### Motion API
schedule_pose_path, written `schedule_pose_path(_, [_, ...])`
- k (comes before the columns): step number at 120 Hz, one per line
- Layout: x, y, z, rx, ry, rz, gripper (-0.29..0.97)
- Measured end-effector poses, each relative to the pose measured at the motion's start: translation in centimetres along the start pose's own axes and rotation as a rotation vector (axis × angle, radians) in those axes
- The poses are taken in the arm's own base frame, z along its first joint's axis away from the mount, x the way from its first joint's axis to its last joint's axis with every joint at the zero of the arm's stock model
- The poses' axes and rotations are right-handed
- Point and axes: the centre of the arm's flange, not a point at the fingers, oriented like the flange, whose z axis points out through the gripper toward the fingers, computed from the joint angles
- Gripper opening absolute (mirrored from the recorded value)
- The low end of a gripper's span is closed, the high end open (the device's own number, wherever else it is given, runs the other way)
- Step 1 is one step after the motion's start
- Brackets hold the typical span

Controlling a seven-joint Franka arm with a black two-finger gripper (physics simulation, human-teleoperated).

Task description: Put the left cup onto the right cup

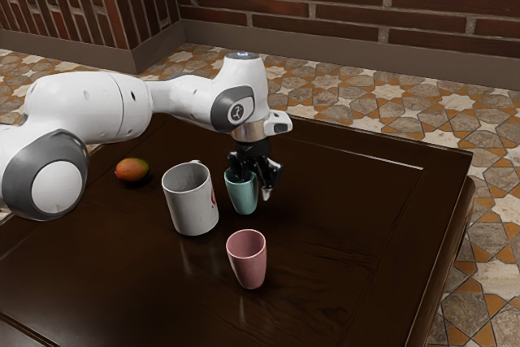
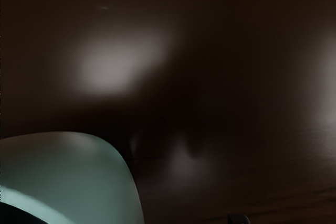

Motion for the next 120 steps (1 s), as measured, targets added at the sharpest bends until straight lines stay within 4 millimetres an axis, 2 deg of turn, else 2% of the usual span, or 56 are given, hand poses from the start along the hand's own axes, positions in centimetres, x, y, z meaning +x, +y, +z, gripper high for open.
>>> schedule_pose_path(10, [0.1, 0.1, -0.1, 0.002, 0.010, -0.002, 0.09])
schedule_pose_path(23, [0.2, 0.0, -0.3, 0.014, 0.019, -0.004, 0.00])
schedule_pose_path(50, [0.3, -0.2, -0.4, 0.033, 0.029, -0.007, -0.08])
schedule_pose_path(62, [0.3, -0.3, -1.2, 0.049, 0.043, -0.003, -0.09])
schedule_pose_path(72, [0.2, -0.4, -2.8, 0.060, 0.063, -0.002, -0.09])
schedule_pose_path(88, [-0.8, 0.9, -7.8, 0.070, 0.119, 0.012, -0.10])
schedule_pose_path(94, [-1.6, 1.7, -10.2, 0.074, 0.142, 0.021, -0.10])
schedule_pose_path(104, [-3.6, 2.8, -12.9, 0.080, 0.157, 0.035, -0.10])
schedule_pose_path(112, [-5.2, 3.5, -13.6, 0.082, 0.146, 0.041, -0.10])
schedule_pose_path(120, [-6.6, 4.5, -13.3, 0.083, 0.125, 0.050, -0.10])
